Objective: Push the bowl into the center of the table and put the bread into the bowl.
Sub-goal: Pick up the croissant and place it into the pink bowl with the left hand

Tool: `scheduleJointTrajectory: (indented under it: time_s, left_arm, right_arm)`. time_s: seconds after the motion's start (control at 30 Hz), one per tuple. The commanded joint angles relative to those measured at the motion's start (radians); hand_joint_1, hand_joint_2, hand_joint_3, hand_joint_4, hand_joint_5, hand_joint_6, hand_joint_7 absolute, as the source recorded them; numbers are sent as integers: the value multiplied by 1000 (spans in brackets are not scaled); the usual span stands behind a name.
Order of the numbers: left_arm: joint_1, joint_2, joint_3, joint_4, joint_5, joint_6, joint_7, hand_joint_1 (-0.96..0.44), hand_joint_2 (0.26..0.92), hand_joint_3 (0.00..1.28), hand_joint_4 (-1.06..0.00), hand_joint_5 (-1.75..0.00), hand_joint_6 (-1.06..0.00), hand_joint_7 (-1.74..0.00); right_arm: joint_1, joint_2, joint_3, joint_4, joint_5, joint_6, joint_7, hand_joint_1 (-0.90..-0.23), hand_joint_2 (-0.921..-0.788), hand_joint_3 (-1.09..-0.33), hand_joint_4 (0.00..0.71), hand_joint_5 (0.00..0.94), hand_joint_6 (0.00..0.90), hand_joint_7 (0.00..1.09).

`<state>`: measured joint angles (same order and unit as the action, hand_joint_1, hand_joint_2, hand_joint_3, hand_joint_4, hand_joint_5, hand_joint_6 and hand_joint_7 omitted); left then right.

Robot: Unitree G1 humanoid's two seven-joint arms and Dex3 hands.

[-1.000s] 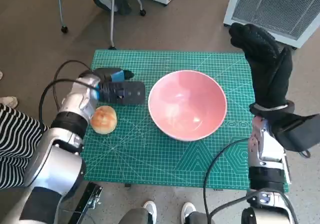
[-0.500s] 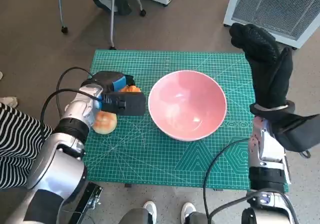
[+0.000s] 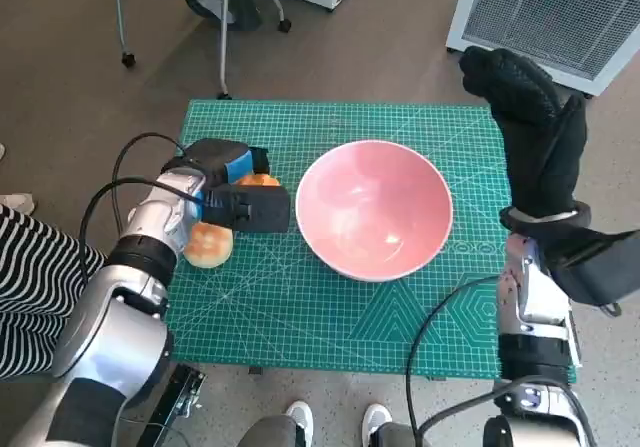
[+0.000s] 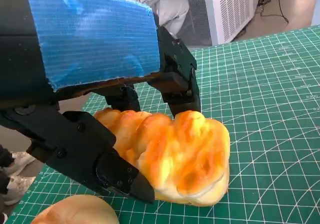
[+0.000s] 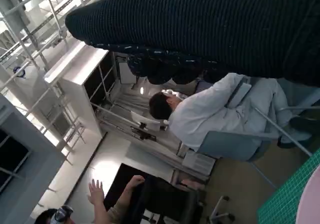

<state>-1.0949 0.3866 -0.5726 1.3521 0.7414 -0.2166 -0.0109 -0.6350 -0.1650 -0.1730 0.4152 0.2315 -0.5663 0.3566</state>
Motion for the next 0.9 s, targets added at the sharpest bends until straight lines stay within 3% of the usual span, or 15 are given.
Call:
scheduleJointTrajectory:
  time_s: [0.03,0.27,0.53,0.9]
  left_arm:
    - [-21,23,20,-3,-16,-11,-10,1,920,97,-605,-1265,-645,-1135]
    - [-72,56,87,-40,-70,-60,-4,1,920,81,-640,-1224,-646,-1137]
    - [-87,90,184,-129,-152,-168,57,1,920,61,-695,-1159,-637,-1152]
    - [7,120,304,-525,-237,-262,91,2,919,36,-730,-1090,-659,-1165]
  right_arm:
    - [32,-3,0,-1,-2,9,-6,-712,-921,-638,180,3,64,451]
    - [34,-2,0,-2,0,10,-7,-713,-921,-640,180,2,65,449]
    - [38,-1,0,-8,4,14,-6,-715,-921,-640,180,2,66,448]
    - [41,-1,-2,-7,7,13,-3,-718,-921,-639,180,1,67,446]
